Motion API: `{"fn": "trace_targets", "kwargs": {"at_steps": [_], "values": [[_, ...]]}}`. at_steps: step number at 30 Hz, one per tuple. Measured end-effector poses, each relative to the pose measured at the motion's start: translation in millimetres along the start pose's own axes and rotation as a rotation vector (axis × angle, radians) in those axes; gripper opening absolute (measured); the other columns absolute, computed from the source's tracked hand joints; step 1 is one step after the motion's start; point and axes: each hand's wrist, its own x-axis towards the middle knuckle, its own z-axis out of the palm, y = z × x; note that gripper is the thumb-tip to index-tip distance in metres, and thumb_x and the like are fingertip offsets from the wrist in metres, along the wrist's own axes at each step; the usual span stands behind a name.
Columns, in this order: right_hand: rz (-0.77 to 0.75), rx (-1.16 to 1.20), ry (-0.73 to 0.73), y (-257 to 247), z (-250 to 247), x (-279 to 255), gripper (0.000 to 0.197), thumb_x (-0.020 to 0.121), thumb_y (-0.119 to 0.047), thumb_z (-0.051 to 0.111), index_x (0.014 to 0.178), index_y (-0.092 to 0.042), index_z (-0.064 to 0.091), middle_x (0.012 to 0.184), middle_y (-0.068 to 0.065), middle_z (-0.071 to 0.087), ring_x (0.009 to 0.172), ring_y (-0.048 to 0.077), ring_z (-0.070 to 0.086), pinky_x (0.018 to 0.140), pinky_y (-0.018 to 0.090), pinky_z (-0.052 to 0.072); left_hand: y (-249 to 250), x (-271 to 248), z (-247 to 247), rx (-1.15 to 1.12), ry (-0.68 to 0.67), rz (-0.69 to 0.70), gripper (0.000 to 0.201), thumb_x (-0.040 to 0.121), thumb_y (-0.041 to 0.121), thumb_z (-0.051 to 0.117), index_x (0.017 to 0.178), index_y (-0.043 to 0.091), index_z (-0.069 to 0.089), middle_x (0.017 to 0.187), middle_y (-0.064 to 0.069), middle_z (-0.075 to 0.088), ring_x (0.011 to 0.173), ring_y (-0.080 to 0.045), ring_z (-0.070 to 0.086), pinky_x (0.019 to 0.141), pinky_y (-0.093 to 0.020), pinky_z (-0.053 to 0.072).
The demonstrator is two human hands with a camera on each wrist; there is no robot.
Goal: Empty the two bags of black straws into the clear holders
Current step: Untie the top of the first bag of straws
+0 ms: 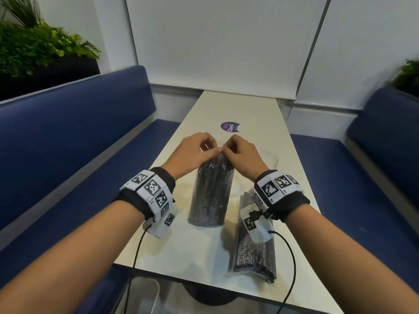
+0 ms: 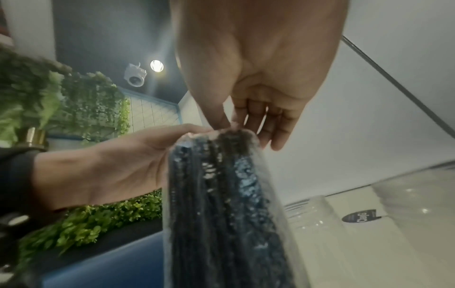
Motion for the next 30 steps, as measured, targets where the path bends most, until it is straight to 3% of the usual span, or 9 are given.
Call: {"fn": "trace_targets", "kwargs": {"at_steps": [4, 11, 13, 16, 18, 20, 23, 28, 30], "values": [[0.007, 0.077, 0.015, 3.7, -2.1, -1.8, 0.007, 0.084, -0.012, 0.053, 0.078, -0.009, 0.05, 0.074, 0.003, 0.055, 0.072, 0.02, 0.05, 0.07, 0.034, 0.043, 0.6, 3.0, -1.3, -0.034, -0.09, 0.006, 0.014, 0.09, 0.027, 0.057, 0.094, 0.014, 0.059, 0.091, 0.006, 0.059, 0.084, -0.011, 0.054, 0.071, -0.011, 0.044], [0.113, 0.152, 0.041, 6.3, 1.9, 4.5, 0.018, 0.083, -0.012, 0.051, 0.066, -0.015, 0.045, 0.064, -0.003, 0.049, 0.067, 0.017, 0.045, 0.067, 0.033, 0.038, 1.8, -4.1, 16.7, -0.377, 0.04, -0.152, 0.011, 0.091, 0.023, 0.054, 0.096, 0.014, 0.057, 0.087, 0.003, 0.059, 0.09, -0.019, 0.056, 0.09, -0.038, 0.048], [0.105, 0.127, 0.058, 6.3, 3.5, 3.4, 0.014, 0.084, -0.015, 0.051, 0.071, -0.012, 0.046, 0.064, -0.003, 0.048, 0.068, 0.02, 0.047, 0.068, 0.036, 0.041, 3.4, -5.7, 17.7, -0.335, 0.059, -0.131, 0.012, 0.09, 0.023, 0.057, 0.097, 0.013, 0.059, 0.089, 0.002, 0.062, 0.093, -0.021, 0.059, 0.091, -0.036, 0.049], [0.066, 0.114, 0.072, 9.3, 3.4, 1.0, 0.012, 0.084, -0.016, 0.053, 0.076, -0.008, 0.048, 0.065, 0.0, 0.05, 0.069, 0.023, 0.049, 0.068, 0.04, 0.045, 6.1, -3.5, 9.6, -0.135, 0.043, -0.035, 0.015, 0.086, 0.024, 0.063, 0.096, 0.013, 0.065, 0.094, 0.001, 0.067, 0.092, -0.016, 0.062, 0.081, -0.018, 0.05], [0.052, 0.126, 0.076, 11.6, 2.0, 0.9, 0.01, 0.083, -0.014, 0.053, 0.076, -0.008, 0.049, 0.064, -0.002, 0.05, 0.068, 0.021, 0.048, 0.067, 0.037, 0.043, 6.8, -0.4, 2.8, 0.001, 0.015, 0.016, 0.017, 0.085, 0.026, 0.064, 0.095, 0.013, 0.067, 0.095, -0.002, 0.069, 0.091, -0.014, 0.061, 0.077, -0.013, 0.046], [0.047, 0.139, 0.089, 12.1, 1.7, 2.0, 0.009, 0.083, -0.012, 0.053, 0.076, -0.008, 0.049, 0.064, -0.004, 0.049, 0.066, 0.018, 0.046, 0.065, 0.032, 0.04, 8.1, 1.9, 0.6, 0.041, 0.026, 0.038, 0.015, 0.087, 0.023, 0.062, 0.095, 0.011, 0.066, 0.095, -0.004, 0.069, 0.09, -0.016, 0.06, 0.08, -0.017, 0.045], [0.041, 0.185, 0.12, 10.1, 2.7, 3.4, 0.01, 0.083, -0.011, 0.052, 0.075, -0.01, 0.047, 0.063, -0.004, 0.047, 0.061, 0.013, 0.042, 0.06, 0.027, 0.036, 10.3, 2.2, 6.8, -0.104, 0.113, -0.029, 0.013, 0.09, 0.02, 0.058, 0.096, 0.011, 0.065, 0.09, -0.002, 0.065, 0.084, -0.015, 0.058, 0.079, -0.02, 0.046], [0.04, 0.138, 0.087, 8.9, 2.2, 3.9, 0.009, 0.083, -0.011, 0.053, 0.075, -0.011, 0.048, 0.065, -0.006, 0.049, 0.07, 0.019, 0.047, 0.066, 0.031, 0.038, 7.0, -3.5, 17.5, -0.278, 0.232, -0.144, 0.01, 0.09, 0.02, 0.058, 0.093, 0.014, 0.065, 0.085, 0.002, 0.064, 0.083, -0.014, 0.059, 0.081, -0.026, 0.05], [0.039, 0.123, 0.092, 9.8, 1.9, 3.6, 0.009, 0.082, -0.013, 0.054, 0.075, -0.011, 0.048, 0.064, -0.006, 0.048, 0.069, 0.02, 0.047, 0.067, 0.033, 0.039, 7.6, -6.2, 16.7, -0.285, 0.199, -0.118, 0.009, 0.087, 0.02, 0.061, 0.092, 0.014, 0.066, 0.087, -0.001, 0.067, 0.086, -0.015, 0.062, 0.084, -0.028, 0.052]]}}
